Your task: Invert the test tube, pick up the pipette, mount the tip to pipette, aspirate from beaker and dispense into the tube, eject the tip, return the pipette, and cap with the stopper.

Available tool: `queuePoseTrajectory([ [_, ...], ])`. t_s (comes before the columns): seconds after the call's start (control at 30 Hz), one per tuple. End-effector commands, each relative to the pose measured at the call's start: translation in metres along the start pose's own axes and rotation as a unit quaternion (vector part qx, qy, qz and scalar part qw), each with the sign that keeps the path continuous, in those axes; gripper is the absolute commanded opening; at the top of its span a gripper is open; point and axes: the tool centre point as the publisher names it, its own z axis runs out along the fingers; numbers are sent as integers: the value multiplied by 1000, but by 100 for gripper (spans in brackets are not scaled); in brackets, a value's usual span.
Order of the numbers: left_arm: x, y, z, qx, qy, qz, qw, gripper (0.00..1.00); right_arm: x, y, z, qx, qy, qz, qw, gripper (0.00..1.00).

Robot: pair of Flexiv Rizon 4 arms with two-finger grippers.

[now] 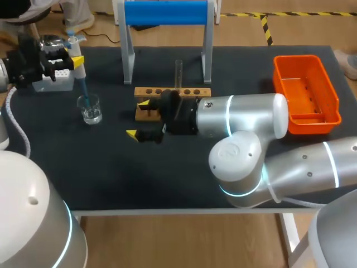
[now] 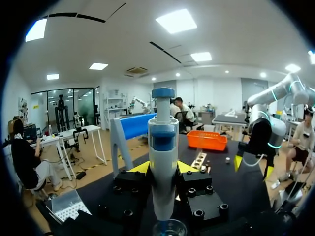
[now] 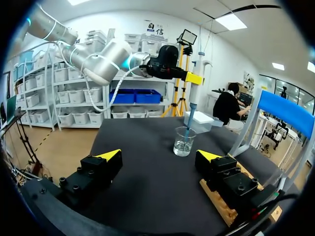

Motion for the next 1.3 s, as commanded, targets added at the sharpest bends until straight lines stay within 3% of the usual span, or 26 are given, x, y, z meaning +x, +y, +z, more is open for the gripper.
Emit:
queuePoseTrajectory([
  [0.03, 0, 1, 0, 6, -7, 2, 1000, 0, -1, 0, -2, 1, 2, 0, 1000, 100],
  [0.53, 0, 11, -1, 8, -21, -5, 1000, 0, -1, 0, -2, 1, 2, 0, 1000, 100],
  [1.3, 1, 8, -1, 4, -31, 7, 999, 0, -1, 0, -2, 1, 2, 0, 1000, 100],
])
